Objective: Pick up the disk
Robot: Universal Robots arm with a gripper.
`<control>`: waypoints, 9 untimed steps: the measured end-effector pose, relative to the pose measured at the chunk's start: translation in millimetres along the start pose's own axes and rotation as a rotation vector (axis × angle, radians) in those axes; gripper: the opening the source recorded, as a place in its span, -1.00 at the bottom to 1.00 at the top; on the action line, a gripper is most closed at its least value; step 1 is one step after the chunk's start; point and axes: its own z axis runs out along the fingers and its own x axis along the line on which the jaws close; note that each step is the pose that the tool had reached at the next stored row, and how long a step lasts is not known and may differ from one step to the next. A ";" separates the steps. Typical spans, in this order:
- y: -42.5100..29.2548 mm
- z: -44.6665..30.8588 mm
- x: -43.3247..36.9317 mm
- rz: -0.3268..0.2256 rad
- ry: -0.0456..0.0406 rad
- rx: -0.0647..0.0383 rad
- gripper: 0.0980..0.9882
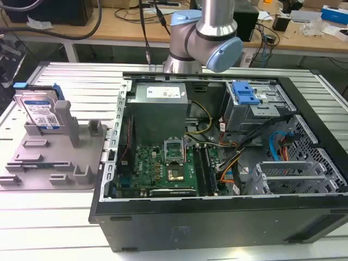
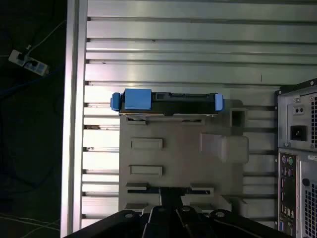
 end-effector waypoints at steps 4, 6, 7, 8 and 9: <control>0.0 0.0 0.0 0.000 0.0000 0.000 -0.98; 0.0 0.0 0.0 0.000 0.0000 0.000 -0.98; 0.0 0.0 0.0 0.000 0.0000 0.000 -0.98; 0.0 0.0 0.0 0.000 0.0000 0.000 -0.98; 0.0 0.0 0.0 0.000 0.0000 0.000 -0.98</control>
